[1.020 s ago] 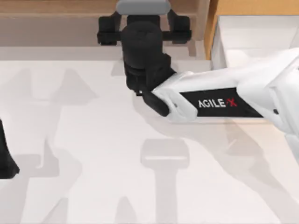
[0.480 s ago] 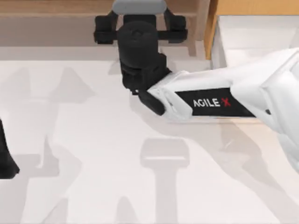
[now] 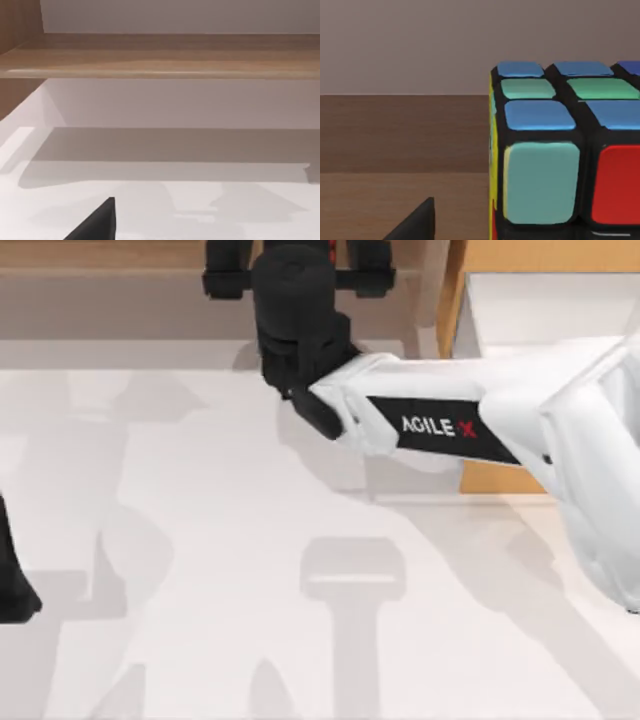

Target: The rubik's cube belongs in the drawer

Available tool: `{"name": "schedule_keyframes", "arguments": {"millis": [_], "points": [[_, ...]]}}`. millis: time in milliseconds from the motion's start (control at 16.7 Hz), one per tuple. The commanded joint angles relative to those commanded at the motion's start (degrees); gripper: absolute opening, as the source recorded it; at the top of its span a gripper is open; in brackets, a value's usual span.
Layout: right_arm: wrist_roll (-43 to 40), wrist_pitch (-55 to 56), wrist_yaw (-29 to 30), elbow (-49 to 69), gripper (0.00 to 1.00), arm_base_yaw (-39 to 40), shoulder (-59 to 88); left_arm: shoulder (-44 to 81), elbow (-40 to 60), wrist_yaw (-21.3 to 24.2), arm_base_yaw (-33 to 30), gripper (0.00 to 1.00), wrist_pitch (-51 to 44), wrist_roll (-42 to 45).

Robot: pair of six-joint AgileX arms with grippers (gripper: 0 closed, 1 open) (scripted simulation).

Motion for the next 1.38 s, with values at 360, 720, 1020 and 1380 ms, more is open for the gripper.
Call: {"name": "schedule_keyframes", "arguments": {"millis": [360, 720, 1020, 1380], "points": [[0.0, -0.8, -0.4, 1.7, 1.0, -0.4, 0.9, 0.0, 0.0, 0.0, 0.0, 1.0, 0.0, 0.0], [0.0, -0.8, -0.4, 1.7, 0.55, -0.4, 0.9, 0.0, 0.0, 0.0, 0.0, 1.0, 0.0, 0.0], [0.0, -0.8, -0.4, 1.7, 0.17, -0.4, 0.9, 0.0, 0.0, 0.0, 0.0, 1.0, 0.0, 0.0], [0.0, -0.8, -0.4, 1.7, 0.0, -0.4, 0.9, 0.0, 0.0, 0.0, 0.0, 1.0, 0.0, 0.0]]}}
